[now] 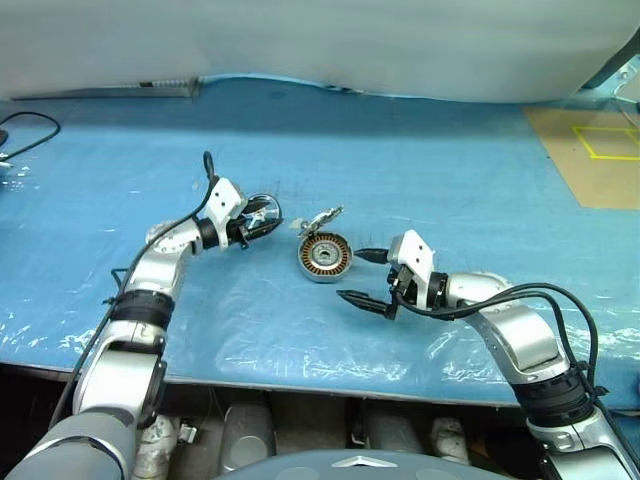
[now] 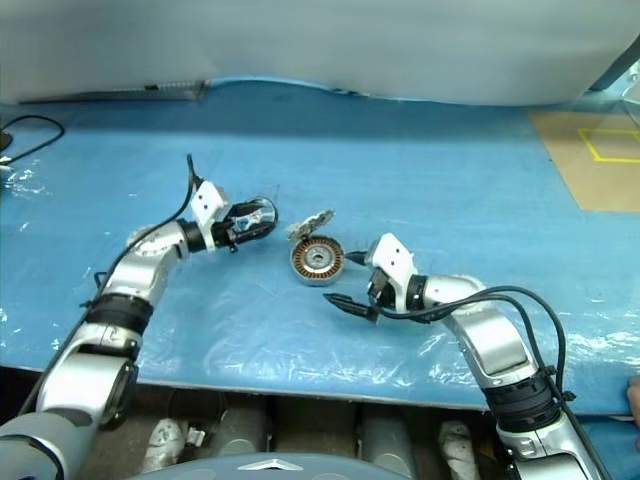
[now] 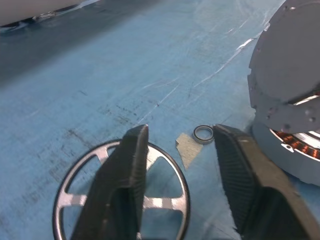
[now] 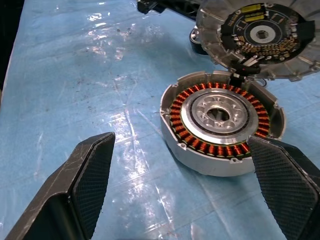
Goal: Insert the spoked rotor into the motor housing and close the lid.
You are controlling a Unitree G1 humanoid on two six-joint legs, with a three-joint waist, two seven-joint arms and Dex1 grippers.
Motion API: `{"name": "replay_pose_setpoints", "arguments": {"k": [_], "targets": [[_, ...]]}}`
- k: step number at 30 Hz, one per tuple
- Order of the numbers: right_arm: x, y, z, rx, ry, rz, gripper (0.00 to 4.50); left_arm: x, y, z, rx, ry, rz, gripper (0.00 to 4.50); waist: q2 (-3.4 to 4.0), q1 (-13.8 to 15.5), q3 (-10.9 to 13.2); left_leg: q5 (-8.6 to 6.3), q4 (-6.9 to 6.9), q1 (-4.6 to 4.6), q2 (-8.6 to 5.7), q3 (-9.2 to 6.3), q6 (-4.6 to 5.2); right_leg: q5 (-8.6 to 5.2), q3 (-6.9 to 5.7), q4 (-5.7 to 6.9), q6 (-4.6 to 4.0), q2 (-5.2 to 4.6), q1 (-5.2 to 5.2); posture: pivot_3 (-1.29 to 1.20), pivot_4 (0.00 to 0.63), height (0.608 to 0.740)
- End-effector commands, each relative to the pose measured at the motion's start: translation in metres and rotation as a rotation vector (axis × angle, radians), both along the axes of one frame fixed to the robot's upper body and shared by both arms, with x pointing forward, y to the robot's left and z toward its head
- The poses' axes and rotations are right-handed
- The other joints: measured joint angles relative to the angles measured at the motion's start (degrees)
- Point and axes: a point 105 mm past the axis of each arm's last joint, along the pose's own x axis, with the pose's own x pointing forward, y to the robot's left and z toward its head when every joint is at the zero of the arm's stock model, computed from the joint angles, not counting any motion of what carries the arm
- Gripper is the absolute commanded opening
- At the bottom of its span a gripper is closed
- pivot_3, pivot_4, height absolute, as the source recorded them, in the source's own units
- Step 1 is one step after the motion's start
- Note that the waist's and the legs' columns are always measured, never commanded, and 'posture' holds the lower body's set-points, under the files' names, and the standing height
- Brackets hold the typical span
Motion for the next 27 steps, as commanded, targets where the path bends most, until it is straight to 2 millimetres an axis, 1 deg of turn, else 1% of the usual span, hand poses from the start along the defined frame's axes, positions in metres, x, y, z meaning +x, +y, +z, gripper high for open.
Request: {"name": "replay_pose_setpoints", "arguments": {"k": [1, 5, 8, 11, 13, 16, 21, 27], "targets": [[-0.005, 0.006, 0.009, 0.046, -0.043, -0.010, 4.50, 0.006, -0.004, 0.010, 0.098, -0.031, -0.090, 2.14, 0.00, 0.2, 0.0, 0.00, -0.01, 0.00, -0.03, 0.00, 0.00, 0.00, 0.00, -0.02, 0.00, -0.01, 0.00, 0.00, 0.150, 0.740], [-0.011, 0.007, 0.002, 0.058, -0.015, -0.027, 4.50, 0.013, -0.014, 0.016, 0.173, -0.012, -0.155, 2.14, -0.01, 0.4, 0.0, 0.00, -0.03, -0.01, -0.07, -0.03, -0.01, 0.06, 0.00, -0.05, 0.10, -0.03, 0.00, 0.00, 0.150, 0.740], [-0.016, 0.009, -0.001, 0.070, -0.006, -0.032, 4.50, 0.018, -0.022, 0.024, 0.211, -0.007, -0.173, 2.14, -0.02, 0.9, 0.0, 0.00, -0.05, -0.02, -0.07, -0.05, -0.01, 0.08, -0.01, -0.07, 0.14, -0.03, 0.01, 0.00, 0.150, 0.740], [-0.017, 0.010, 0.000, 0.108, -0.007, -0.052, 4.50, 0.021, -0.031, 0.026, 0.246, 0.006, -0.189, 2.14, -0.04, 1.0, 0.0, 0.00, -0.05, -0.03, -0.11, -0.07, -0.02, 0.12, -0.02, -0.08, 0.21, -0.06, 0.03, 0.00, 0.150, 0.740], [-0.014, 0.009, 0.004, 0.143, -0.040, -0.085, 4.50, 0.022, -0.037, 0.026, 0.264, 0.014, -0.197, 2.14, -0.04, 0.9, 0.0, 0.00, -0.06, -0.02, -0.12, -0.10, -0.02, 0.14, -0.05, -0.12, 0.23, -0.08, 0.06, 0.00, 0.150, 0.740], [-0.011, 0.009, 0.004, 0.156, -0.060, -0.119, 4.50, 0.023, -0.046, 0.023, 0.292, 0.021, -0.205, 2.14, -0.04, 0.9, 0.0, 0.00, -0.07, -0.02, -0.13, -0.10, -0.02, 0.15, -0.06, -0.13, 0.25, -0.08, 0.07, 0.00, 0.150, 0.740], [-0.011, 0.012, 0.003, 0.168, -0.056, -0.133, 4.50, 0.021, -0.061, 0.015, 0.336, 0.044, -0.237, 2.14, -0.06, 0.9, 0.0, 0.00, -0.07, -0.02, -0.14, -0.14, -0.02, 0.16, -0.10, -0.17, 0.27, -0.09, 0.12, 0.00, 0.150, 0.740], [-0.010, 0.013, 0.003, 0.168, -0.058, -0.144, 4.50, 0.023, -0.068, 0.006, 0.393, 0.061, -0.210, 2.14, -0.07, 0.9, 0.0, 0.00, -0.09, -0.02, -0.15, -0.17, -0.01, 0.19, -0.13, -0.28, 0.32, -0.09, 0.20, 0.00, 0.150, 0.740]]}}
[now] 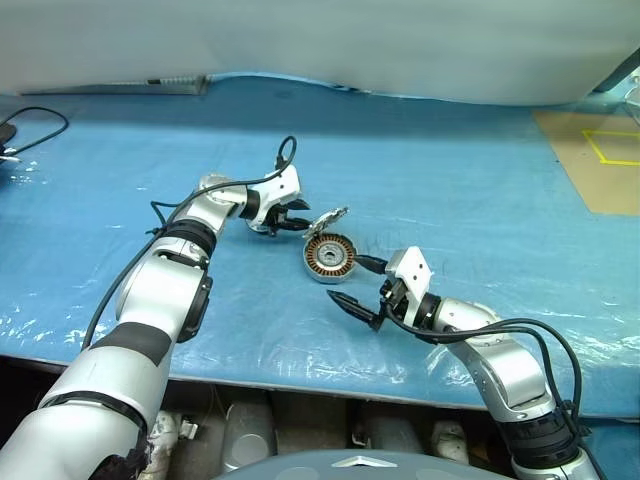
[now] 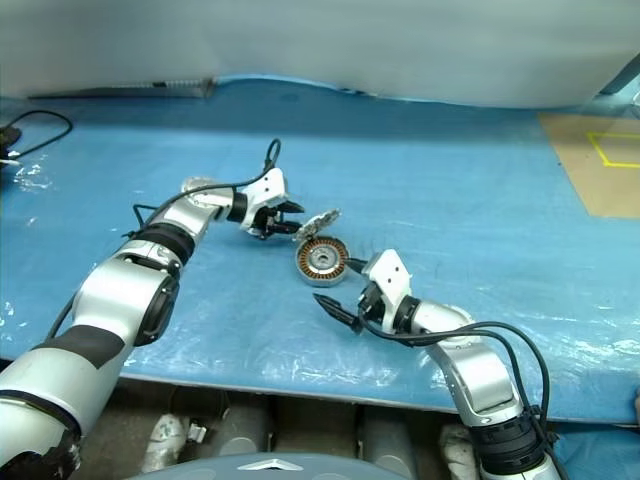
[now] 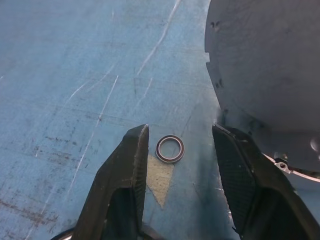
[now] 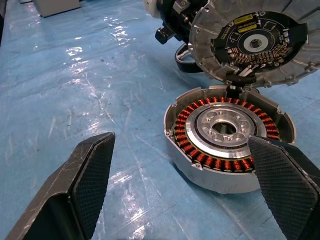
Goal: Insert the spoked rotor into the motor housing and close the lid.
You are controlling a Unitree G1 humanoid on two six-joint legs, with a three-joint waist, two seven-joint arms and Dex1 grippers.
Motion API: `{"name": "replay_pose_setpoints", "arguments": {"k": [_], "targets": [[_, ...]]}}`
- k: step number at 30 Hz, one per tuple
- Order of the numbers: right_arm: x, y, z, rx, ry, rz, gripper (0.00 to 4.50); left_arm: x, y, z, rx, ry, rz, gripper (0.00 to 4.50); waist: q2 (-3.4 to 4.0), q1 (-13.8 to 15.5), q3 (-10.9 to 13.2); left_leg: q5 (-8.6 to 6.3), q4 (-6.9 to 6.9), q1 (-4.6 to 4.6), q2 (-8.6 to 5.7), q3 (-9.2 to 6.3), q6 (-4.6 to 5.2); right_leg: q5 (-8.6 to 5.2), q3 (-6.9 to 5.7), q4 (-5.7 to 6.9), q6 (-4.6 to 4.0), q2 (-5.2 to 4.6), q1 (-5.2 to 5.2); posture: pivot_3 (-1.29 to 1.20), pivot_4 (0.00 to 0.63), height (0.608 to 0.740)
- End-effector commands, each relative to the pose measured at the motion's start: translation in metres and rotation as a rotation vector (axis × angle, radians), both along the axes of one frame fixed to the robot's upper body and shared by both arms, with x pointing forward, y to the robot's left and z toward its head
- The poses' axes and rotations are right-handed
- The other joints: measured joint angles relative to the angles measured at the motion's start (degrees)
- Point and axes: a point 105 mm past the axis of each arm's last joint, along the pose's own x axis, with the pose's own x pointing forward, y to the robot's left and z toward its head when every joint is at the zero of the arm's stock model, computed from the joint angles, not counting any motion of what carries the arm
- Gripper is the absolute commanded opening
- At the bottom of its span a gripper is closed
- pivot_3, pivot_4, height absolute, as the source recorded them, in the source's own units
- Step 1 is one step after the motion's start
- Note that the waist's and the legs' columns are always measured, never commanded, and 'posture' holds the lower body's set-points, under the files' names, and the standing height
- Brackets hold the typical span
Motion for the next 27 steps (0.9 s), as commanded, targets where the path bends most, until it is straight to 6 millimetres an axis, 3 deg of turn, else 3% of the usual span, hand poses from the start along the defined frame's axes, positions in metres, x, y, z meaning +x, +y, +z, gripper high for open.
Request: {"name": "replay_pose_setpoints", "arguments": {"k": [1, 14, 24, 27], "targets": [[-0.001, 0.002, 0.009, 0.017, -0.043, 0.000, 4.50, 0.007, -0.004, 0.011, 0.021, -0.032, 0.024, 2.14, 0.00, 0.0, 0.0, 0.00, -0.01, 0.00, 0.00, 0.00, 0.00, 0.01, 0.00, -0.03, 0.01, 0.00, 0.01, 0.00, 0.150, 0.740], [0.000, 0.003, 0.011, 0.020, -0.045, -0.012, 4.50, 0.012, -0.010, -0.001, 0.015, 0.021, 0.125, 2.14, -0.01, 0.0, 0.0, 0.00, -0.04, 0.00, -0.02, -0.02, 0.00, 0.02, -0.02, -0.07, 0.03, -0.01, 0.03, 0.00, 0.150, 0.740], [0.000, 0.001, 0.012, 0.017, -0.047, -0.019, 4.50, 0.013, -0.003, -0.018, 0.000, 0.092, 0.232, 2.14, -0.01, 0.0, 0.0, 0.00, -0.04, -0.02, -0.03, -0.03, 0.00, 0.02, -0.02, -0.09, 0.03, -0.02, 0.03, 0.00, 0.150, 0.740], [0.000, 0.001, 0.012, 0.016, -0.045, -0.017, 4.50, 0.013, -0.002, -0.022, -0.003, 0.099, 0.245, 1.54, -0.01, 0.0, 0.0, 0.00, -0.05, -0.02, -0.03, -0.03, 0.01, 0.02, -0.02, -0.11, 0.03, -0.02, 0.03, 0.00, 0.150, 0.740]]}}
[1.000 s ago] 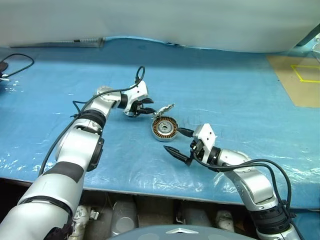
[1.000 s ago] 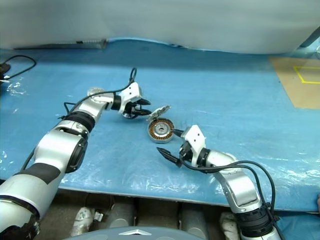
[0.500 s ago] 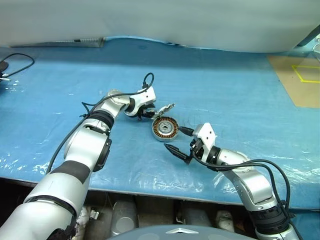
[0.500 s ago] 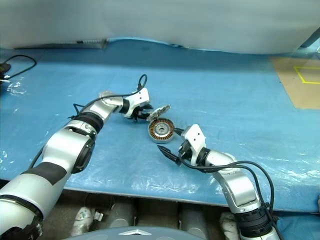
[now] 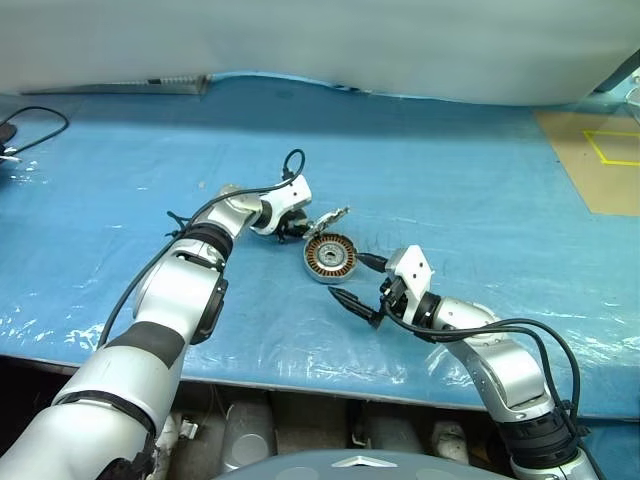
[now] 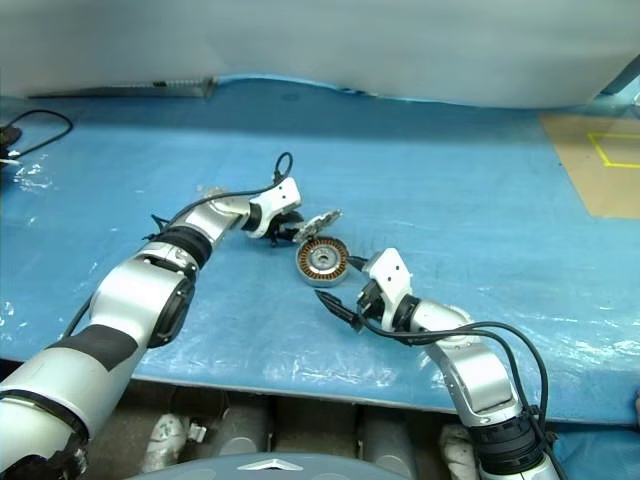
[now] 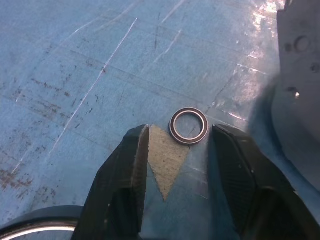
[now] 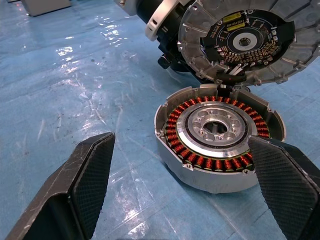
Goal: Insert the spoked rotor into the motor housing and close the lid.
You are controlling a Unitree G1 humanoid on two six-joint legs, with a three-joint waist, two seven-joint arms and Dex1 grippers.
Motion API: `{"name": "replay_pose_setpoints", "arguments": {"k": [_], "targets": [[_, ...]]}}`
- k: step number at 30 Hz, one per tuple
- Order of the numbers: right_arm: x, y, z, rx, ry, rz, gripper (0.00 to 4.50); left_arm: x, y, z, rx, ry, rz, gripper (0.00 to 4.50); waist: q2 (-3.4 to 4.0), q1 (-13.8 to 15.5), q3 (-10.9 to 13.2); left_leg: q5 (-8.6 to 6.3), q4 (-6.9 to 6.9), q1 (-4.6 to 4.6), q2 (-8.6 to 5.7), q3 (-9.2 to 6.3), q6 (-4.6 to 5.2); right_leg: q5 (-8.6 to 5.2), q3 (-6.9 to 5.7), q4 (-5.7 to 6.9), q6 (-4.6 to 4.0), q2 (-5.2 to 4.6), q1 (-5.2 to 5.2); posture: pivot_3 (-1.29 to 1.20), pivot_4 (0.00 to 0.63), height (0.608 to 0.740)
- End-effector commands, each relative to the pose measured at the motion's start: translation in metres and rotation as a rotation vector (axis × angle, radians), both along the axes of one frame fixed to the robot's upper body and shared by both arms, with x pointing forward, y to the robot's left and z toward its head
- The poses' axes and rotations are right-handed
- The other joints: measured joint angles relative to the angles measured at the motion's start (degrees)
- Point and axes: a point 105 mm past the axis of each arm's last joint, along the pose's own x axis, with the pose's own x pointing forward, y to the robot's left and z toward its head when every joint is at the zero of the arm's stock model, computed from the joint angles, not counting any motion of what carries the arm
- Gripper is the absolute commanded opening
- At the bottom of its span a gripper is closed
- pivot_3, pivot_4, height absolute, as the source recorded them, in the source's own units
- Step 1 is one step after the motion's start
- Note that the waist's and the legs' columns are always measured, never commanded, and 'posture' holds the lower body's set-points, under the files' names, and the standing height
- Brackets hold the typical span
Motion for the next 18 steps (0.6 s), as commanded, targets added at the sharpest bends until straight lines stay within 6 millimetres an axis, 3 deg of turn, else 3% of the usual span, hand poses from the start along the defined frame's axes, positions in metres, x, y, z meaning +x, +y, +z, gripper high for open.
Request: {"name": "replay_pose_setpoints", "arguments": {"k": [1, 4, 18], "targets": [[-0.003, 0.003, 0.013, 0.018, -0.045, 0.015, 4.50, 0.002, -0.001, 0.003, -0.027, -0.008, 0.021, 1.13, 0.00, 0.0, 0.0, 0.00, 0.00, 0.00, 0.00, 0.00, 0.00, 0.00, 0.00, 0.00, 0.00, 0.00, 0.00, 0.00, 0.150, 0.740], [-0.003, 0.003, 0.013, 0.016, -0.045, 0.016, 4.50, 0.002, -0.002, 0.001, -0.031, -0.009, 0.025, 0.14, 0.00, 0.0, 0.0, 0.00, 0.00, 0.00, 0.00, -0.01, 0.00, 0.00, -0.01, -0.01, 0.00, 0.00, 0.01, 0.00, 0.150, 0.740], [-0.003, 0.000, 0.010, 0.005, -0.031, 0.019, 4.50, 0.002, -0.008, 0.016, -0.071, -0.026, -0.019, 0.14, 0.00, 0.0, 0.0, 0.00, -0.04, 0.00, 0.00, -0.01, 0.00, 0.00, -0.01, -0.06, -0.01, -0.01, 0.01, 0.00, 0.150, 0.740]]}}
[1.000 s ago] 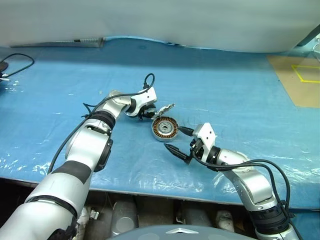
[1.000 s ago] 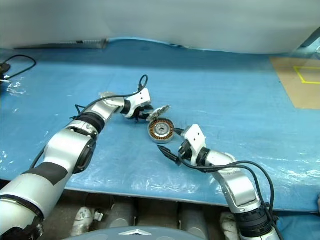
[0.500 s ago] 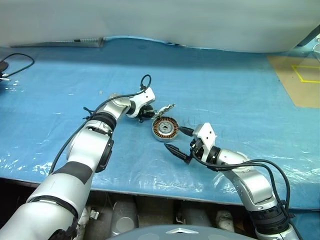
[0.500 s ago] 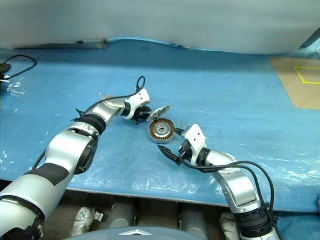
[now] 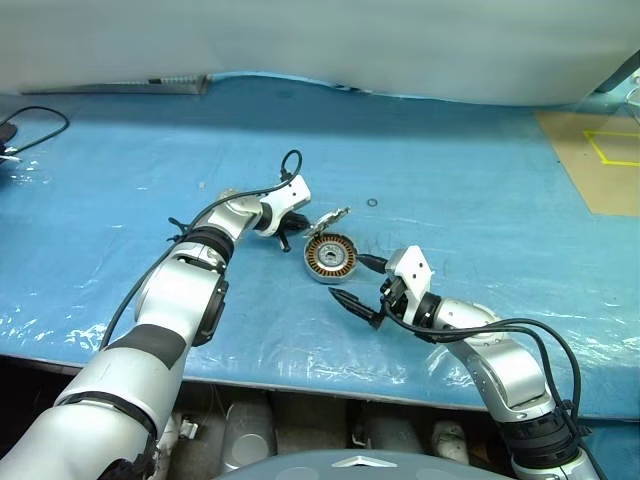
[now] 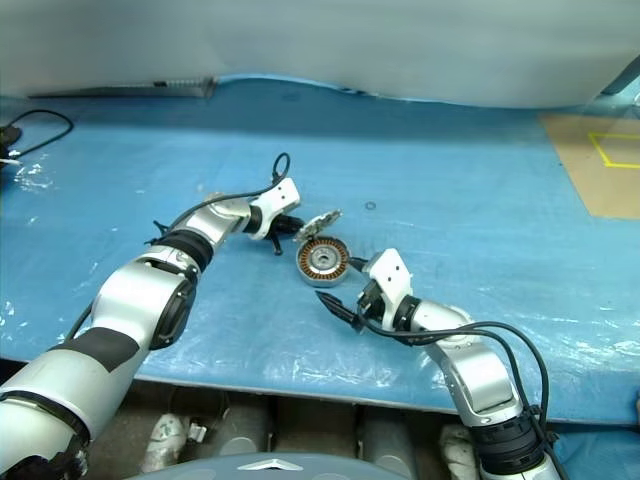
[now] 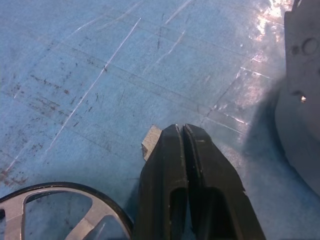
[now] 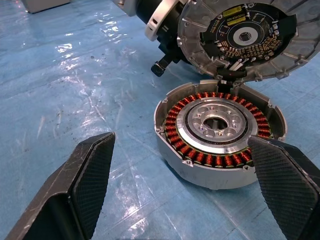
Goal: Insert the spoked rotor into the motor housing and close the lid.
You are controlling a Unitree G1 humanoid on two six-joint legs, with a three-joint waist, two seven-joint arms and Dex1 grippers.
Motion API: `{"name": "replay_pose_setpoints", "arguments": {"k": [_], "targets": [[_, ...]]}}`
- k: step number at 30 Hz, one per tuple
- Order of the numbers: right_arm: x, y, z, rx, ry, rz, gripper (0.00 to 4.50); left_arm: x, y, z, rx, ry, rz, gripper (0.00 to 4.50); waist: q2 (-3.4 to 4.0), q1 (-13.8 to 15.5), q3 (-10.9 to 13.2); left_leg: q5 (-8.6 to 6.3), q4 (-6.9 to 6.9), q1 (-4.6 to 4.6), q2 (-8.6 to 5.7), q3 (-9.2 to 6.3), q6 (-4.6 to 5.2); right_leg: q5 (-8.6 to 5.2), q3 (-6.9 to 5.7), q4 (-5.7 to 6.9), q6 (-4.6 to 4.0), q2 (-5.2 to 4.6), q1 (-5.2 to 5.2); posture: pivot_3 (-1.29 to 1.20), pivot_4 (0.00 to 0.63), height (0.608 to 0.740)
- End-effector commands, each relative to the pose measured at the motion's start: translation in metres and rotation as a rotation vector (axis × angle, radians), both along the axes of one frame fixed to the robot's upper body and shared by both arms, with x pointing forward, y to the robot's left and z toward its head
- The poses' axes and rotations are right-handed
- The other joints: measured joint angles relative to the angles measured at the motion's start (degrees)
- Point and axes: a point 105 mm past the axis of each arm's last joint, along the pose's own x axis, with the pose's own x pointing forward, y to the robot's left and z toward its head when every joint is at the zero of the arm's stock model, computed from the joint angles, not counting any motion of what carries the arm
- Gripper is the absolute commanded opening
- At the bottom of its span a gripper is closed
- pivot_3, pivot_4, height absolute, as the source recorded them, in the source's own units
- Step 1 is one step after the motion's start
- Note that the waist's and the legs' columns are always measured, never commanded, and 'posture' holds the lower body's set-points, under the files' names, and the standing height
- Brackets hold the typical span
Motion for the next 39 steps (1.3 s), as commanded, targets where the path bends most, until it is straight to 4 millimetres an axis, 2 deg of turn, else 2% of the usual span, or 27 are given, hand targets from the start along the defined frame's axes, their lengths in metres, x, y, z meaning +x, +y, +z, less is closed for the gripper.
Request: {"name": "replay_pose_setpoints", "arguments": {"k": [1, 2, 5, 10, 14, 18, 25, 32, 39], "targets": [[-0.001, -0.003, 0.012, 0.007, -0.040, 0.012, 4.50, 0.004, -0.007, 0.023, -0.061, -0.042, -0.025, 0.14, 0.00, 0.0, 0.0, 0.00, 0.00, 0.00, 0.00, 0.00, 0.00, 0.00, 0.00, 0.00, 0.00, 0.00, 0.00, 0.00, 0.150, 0.740], [-0.001, -0.007, 0.012, 0.001, -0.036, 0.004, 4.50, 0.005, -0.008, 0.028, -0.076, -0.052, -0.032, 0.14, -0.01, 0.0, 0.0, 0.00, 0.00, 0.00, 0.00, 0.00, 0.00, 0.00, 0.00, -0.01, 0.00, 0.00, 0.00, 0.00, 0.150, 0.740], [0.005, -0.026, 0.013, -0.024, -0.025, -0.030, 4.50, 0.008, -0.009, 0.047, -0.122, -0.089, -0.055, 0.70, -0.06, 0.1, 0.1, 0.00, 0.00, -0.01, -0.01, 0.00, 0.00, -0.01, 0.00, -0.02, -0.02, -0.01, 0.00, 0.00, 0.150, 0.740], [0.029, -0.062, 0.016, -0.062, -0.017, -0.153, 4.50, 0.012, -0.001, 0.074, -0.191, -0.166, -0.066, 2.50, -0.11, -0.1, 0.1, 0.00, -0.01, 0.01, -0.02, 0.00, 0.00, -0.06, 0.00, -0.02, -0.10, -0.01, 0.00, 0.00, 0.150, 0.740], [0.060, -0.082, 0.008, -0.134, 0.000, -0.295, 4.50, 0.010, 0.012, 0.086, -0.257, -0.203, -0.082, 3.90, -0.09, -0.2, 0.1, 0.00, -0.03, 0.02, -0.02, 0.01, 0.00, -0.10, 0.00, -0.01, -0.18, 0.00, -0.01, 0.00, 0.150, 0.740], [0.098, -0.091, -0.006, -0.173, 0.047, -0.443, 4.50, 0.001, 0.027, 0.083, -0.322, -0.205, -0.121, 3.90, -0.05, -0.2, 0.2, 0.01, -0.04, -0.01, -0.04, 0.02, -0.01, -0.11, 0.00, 0.01, -0.21, 0.00, -0.03, 0.00, 0.150, 0.740], [0.145, -0.071, -0.011, -0.086, 0.093, -0.549, 4.50, -0.022, 0.054, 0.060, -0.443, -0.242, -0.093, 3.90, 0.02, -0.4, 0.2, 0.01, -0.09, -0.07, 0.04, 0.06, 0.00, -0.11, -0.07, 0.15, -0.26, 0.01, -0.13, 0.00, 0.150, 0.740], [0.164, -0.049, -0.019, -0.075, 0.102, -0.564, 4.50, -0.061, 0.056, 0.047, -0.541, -0.245, -0.027, 3.90, 0.02, -0.4, 0.2, 0.00, -0.01, -0.15, 0.26, 0.19, 0.01, -0.14, -0.19, 0.18, -0.31, 0.02, -0.14, 0.00, 0.150, 0.740], [0.168, -0.043, -0.033, -0.096, 0.109, -0.596, 4.50, -0.095, 0.047, 0.040, -0.627, -0.272, 0.052, 3.90, 0.02, -1.6, 0.2, -0.01, 0.10, 0.04, 0.33, 0.29, 0.01, -0.17, -0.11, 0.19, -0.36, 0.03, -0.03, 0.00, 0.150, 0.740]]}}
